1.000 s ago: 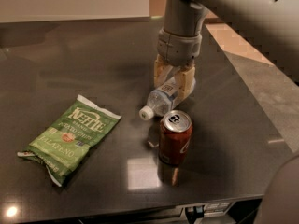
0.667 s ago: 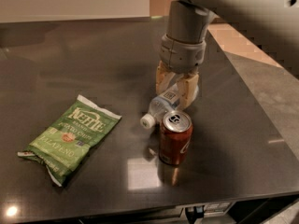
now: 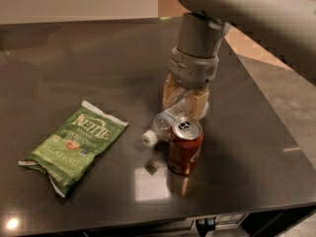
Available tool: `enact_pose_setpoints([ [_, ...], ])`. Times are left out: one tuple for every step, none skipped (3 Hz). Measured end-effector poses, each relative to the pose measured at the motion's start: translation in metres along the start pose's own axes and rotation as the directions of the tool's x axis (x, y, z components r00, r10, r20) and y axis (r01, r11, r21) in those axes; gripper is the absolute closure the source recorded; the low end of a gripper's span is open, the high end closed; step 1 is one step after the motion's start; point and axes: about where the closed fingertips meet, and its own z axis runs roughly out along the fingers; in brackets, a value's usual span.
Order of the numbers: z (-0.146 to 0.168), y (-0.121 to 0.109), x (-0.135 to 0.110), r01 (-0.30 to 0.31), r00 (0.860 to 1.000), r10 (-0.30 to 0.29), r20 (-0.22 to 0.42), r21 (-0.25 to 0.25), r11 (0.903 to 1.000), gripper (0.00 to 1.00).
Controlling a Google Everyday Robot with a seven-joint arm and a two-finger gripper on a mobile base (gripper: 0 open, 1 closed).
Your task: Move blue plastic bottle near coke can
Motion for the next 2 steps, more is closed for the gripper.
enact_pose_setpoints([
  [0.0002,-0.0062,0.0009,0.000,1.000,0.000,-0.006,0.024,0.9997,0.12],
  [0.0003,-0.0108,0.0015,0.001,1.000,0.000,-0.010,0.043,0.9991,0.00],
])
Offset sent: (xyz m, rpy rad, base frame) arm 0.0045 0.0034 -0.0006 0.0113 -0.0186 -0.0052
